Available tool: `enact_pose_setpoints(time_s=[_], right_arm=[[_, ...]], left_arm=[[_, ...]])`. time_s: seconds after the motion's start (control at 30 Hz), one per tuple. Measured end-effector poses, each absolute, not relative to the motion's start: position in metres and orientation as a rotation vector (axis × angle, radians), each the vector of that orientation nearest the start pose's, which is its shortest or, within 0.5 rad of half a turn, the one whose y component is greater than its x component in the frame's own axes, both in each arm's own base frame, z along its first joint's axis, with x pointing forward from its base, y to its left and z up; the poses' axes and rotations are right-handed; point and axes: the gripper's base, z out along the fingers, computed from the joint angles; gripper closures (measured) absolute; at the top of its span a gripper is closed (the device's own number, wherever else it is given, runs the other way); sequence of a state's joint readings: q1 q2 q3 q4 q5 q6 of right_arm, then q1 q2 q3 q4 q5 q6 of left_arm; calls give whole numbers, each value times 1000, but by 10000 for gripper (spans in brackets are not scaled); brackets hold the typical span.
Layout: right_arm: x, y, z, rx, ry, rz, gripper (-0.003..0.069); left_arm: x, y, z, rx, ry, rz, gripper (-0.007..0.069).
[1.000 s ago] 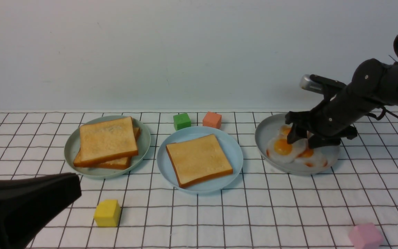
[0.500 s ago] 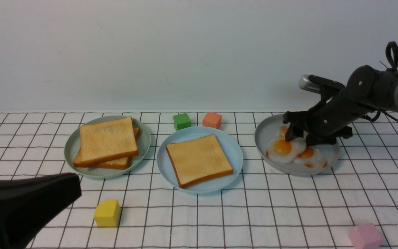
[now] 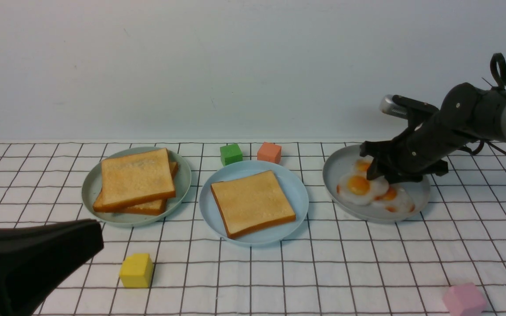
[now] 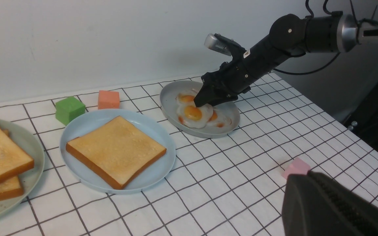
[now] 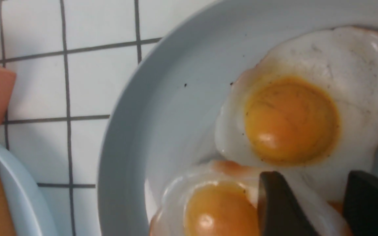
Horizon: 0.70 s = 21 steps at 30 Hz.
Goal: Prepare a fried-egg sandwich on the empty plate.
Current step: Use the right arm to grab a fried egg
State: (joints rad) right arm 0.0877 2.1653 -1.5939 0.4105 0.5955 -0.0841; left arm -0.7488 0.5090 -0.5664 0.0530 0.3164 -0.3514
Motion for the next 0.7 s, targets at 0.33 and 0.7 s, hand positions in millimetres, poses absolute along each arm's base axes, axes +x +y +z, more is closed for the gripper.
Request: enact_pose_setpoints(time_s=[0.33, 0.7], right_arm=[[459, 63, 182, 118, 2605, 441, 613], [441, 63, 228, -36, 2588, 423, 613]], left_arm=[[79, -72, 337, 388, 1761, -748, 638], [79, -72, 337, 388, 1761, -748, 638]])
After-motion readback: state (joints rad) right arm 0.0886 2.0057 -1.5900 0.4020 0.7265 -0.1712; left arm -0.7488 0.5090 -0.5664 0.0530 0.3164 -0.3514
